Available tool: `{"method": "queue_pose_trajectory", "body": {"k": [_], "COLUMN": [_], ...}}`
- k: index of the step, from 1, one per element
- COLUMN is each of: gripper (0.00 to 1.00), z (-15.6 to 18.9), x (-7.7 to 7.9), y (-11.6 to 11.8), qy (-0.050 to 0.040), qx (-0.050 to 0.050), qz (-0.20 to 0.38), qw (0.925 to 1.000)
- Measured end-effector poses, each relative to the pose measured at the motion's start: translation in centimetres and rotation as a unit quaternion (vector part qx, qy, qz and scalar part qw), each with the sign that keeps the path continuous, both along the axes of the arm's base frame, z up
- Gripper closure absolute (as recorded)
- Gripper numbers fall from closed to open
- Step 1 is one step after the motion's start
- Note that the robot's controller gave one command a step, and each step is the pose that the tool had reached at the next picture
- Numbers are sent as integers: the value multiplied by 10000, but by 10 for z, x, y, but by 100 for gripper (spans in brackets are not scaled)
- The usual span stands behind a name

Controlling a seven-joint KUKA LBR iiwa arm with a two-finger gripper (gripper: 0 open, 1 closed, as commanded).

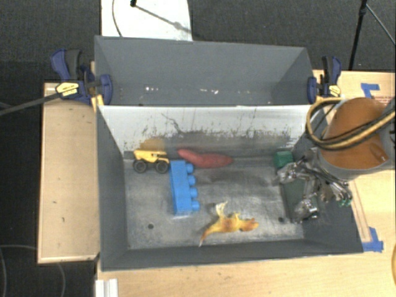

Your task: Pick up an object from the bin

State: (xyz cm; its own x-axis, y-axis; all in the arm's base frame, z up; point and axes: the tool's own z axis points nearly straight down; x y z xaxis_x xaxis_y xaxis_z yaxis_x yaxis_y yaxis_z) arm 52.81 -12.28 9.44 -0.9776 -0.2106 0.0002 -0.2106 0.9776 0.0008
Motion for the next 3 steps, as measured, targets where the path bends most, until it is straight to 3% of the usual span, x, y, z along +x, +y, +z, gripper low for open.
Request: {"method": "queue_pose_trajectory", "body": {"k": [1,2,3], "gripper": [0,0,0], "z": [1,40,49], "x": [-31,-32,7], "y": [-3,19,10], "qy": [-7,5,-31], "qx": [-2,1,-4], "qz": [544,635,580], "qw": [9985,9980,9983]}}
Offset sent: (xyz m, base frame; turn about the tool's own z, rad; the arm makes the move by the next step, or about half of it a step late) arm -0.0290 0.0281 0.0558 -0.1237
